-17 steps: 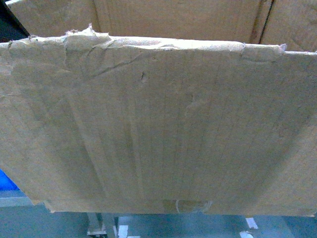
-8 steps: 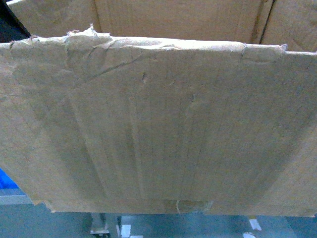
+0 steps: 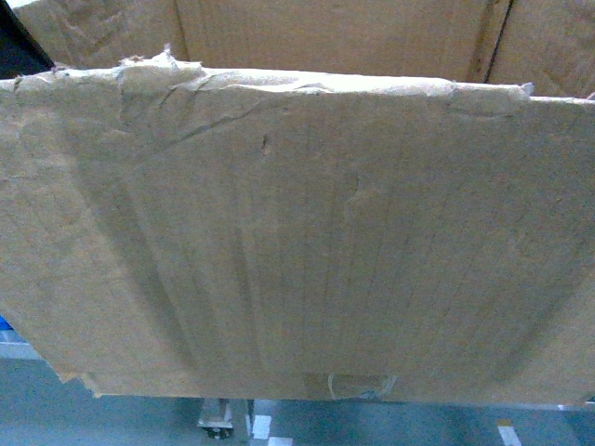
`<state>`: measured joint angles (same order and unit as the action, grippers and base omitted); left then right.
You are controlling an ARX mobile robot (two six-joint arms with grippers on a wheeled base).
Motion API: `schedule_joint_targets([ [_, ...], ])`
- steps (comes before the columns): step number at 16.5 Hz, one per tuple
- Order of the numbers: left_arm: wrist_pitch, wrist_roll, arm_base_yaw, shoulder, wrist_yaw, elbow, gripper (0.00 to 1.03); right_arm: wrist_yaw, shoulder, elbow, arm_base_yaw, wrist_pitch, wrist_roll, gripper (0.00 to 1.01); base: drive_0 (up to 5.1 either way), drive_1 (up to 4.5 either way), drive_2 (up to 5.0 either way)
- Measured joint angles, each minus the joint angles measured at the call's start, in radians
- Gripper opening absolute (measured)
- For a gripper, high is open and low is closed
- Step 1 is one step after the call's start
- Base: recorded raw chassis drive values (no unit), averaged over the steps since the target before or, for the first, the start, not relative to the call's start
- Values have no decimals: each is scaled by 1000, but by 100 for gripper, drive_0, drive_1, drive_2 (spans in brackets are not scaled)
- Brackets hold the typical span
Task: Sort boxes to right shelf from conveyor
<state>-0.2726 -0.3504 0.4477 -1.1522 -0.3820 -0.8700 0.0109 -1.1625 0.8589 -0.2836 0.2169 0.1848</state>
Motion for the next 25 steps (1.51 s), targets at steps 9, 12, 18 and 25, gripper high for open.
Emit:
schedule_joint_targets([
  [9,0,0,-2,0,-2,0,2,1,1,0,-3,1,0,2,502,-241,-241],
  [12,1,0,-2,0,-2,0,2,1,1,0,-3,1,0,2,173,-74,-74],
  [18,1,0,0,-1,0,0,2,0,1,0,1,2,0,2,0,0,0],
  [25,2,0,0,-1,0,0,2,0,1,0,1,2,0,2,0,0,0],
])
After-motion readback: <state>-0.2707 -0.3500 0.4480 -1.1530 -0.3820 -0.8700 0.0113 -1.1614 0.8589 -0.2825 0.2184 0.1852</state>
